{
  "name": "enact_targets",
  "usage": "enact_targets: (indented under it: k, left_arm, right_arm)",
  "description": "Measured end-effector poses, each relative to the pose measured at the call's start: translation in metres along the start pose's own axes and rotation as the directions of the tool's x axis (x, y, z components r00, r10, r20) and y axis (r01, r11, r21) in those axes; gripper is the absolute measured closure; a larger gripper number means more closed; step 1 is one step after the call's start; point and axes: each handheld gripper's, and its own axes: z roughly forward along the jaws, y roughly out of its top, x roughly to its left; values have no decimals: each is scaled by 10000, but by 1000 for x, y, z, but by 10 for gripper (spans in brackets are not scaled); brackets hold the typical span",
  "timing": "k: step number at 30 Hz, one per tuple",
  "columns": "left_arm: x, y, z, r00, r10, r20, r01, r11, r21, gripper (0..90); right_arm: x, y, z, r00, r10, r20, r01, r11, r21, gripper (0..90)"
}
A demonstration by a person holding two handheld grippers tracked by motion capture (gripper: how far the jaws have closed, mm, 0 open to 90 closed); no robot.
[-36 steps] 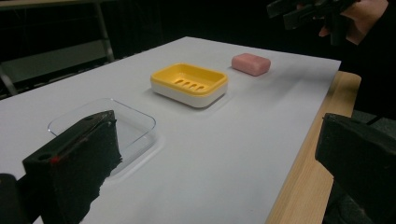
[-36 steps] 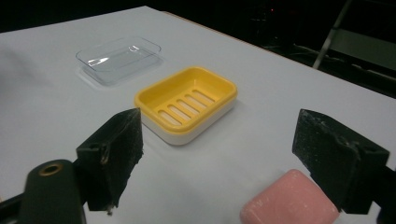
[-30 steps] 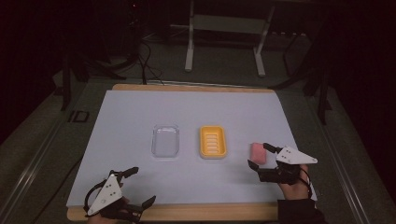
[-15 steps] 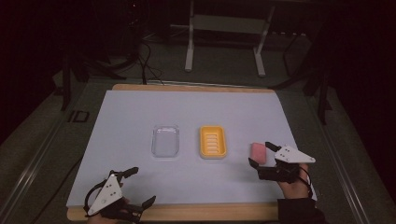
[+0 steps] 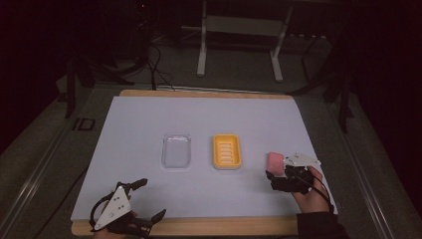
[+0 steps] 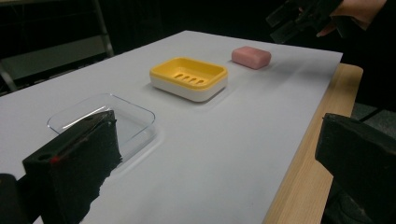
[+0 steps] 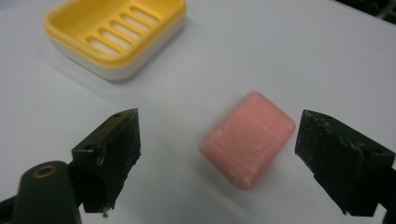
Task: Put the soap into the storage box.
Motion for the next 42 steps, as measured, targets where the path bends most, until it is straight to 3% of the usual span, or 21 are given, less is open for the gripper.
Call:
enact_targets:
  k: [3, 4, 7, 10, 11, 13, 14, 15, 16, 18, 20, 21, 22, 24, 25, 26, 27, 28, 29, 38, 42]
  left_arm:
    - [0, 0, 0, 10000, 6, 9, -6, 10000, 8, 2]
    - [0, 0, 0, 10000, 7, 15, -7, 10000, 6, 2]
    - [0, 0, 0, 10000, 25, -12, -25, 10000, 52, 2]
    - [0, 0, 0, 10000, 39, -20, -39, 10000, 73, 2]
    - [0, 0, 0, 10000, 39, -20, -39, 10000, 73, 2]
    - [0, 0, 1, 10000, 30, -32, -30, 10000, 87, 2]
    - [0, 0, 1, 10000, 34, -39, -33, 9999, 98, 2]
    - [0, 0, 1, 10000, 34, -39, -33, 9999, 98, 2]
    - [0, 0, 1, 10000, 38, -43, -38, 9999, 107, 2]
    - [0, 0, 1, 10000, 38, -47, -38, 9999, 114, 2]
    - [0, -1, 1, 10000, 30, -54, -29, 9999, 127, 2]
    - [0, -1, 1, 10000, 30, -54, -29, 9999, 127, 2]
    - [0, -1, 1, 10000, 26, -52, -26, 9999, 126, 2]
    - [0, -1, 1, 10000, 40, -60, -39, 9999, 136, 2]
    - [0, -1, 1, 10000, 40, -60, -39, 9999, 136, 2]
    - [0, -1, 1, 10000, 29, -61, -28, 9999, 130, 2]
    - [0, -1, 1, 10000, 29, -61, -28, 9999, 130, 2]
    - [0, -1, 1, 10000, 27, -63, -27, 9999, 127, 2]
    - [0, -1, 1, 10000, 21, -57, -20, 9999, 127, 2]
    - [0, -1, 2, 10000, 58, -80, -56, 9998, 174, 2]
    - [1, -1, 2, 9999, 70, -96, -68, 9998, 192, 2]
  right_arm:
    - [-2, 0, 2, 9998, 208, 81, -211, 9989, 429, 141]
    - [-4, 1, 5, 9988, 469, 131, -480, 9945, 936, 141]
    - [-11, 0, 9, 9903, 1389, -22, -1360, 9729, 1869, 150]
    - [-17, -1, 10, 9766, 2150, -44, -2065, 9434, 2595, 171]
    - [-17, -1, 10, 9766, 2150, -44, -2065, 9434, 2595, 171]
    - [-24, -1, 8, 9615, 2749, 30, -2615, 9110, 3188, 193]
    - [-26, -1, 8, 9562, 2927, 42, -2771, 9005, 3352, 193]
    - [-26, -1, 8, 9562, 2927, 42, -2771, 9005, 3352, 193]
    - [-29, -1, 7, 9480, 3183, 77, -2981, 8789, 3725, 195]
    - [-31, -1, 7, 9404, 3399, 85, -3128, 8554, 4128, 196]
    - [-32, -2, 8, 9382, 3459, 99, -3133, 8370, 4486, 197]
    - [-32, -2, 8, 9382, 3459, 99, -3133, 8370, 4486, 197]
    - [-33, -3, 9, 9340, 3571, 120, -3178, 8149, 4848, 201]
    - [-33, -4, 10, 9325, 3610, 133, -3134, 7902, 5266, 201]
    - [-33, -4, 10, 9325, 3610, 133, -3134, 7902, 5266, 201]
    - [-33, -6, 12, 9297, 3683, 95, -3081, 7631, 5681, 200]
    - [-33, -6, 12, 9297, 3683, 95, -3081, 7631, 5681, 200]
    - [-33, -6, 14, 9264, 3765, 85, -3053, 7376, 6023, 201]
    - [-33, -7, 14, 9242, 3817, 70, -3051, 7276, 6144, 202]
    - [-27, -4, 16, 9171, 3986, 29, -2928, 6689, 6832, 205]
    - [-23, -3, 18, 9217, 3879, -55, -2594, 6268, 7348, 179]
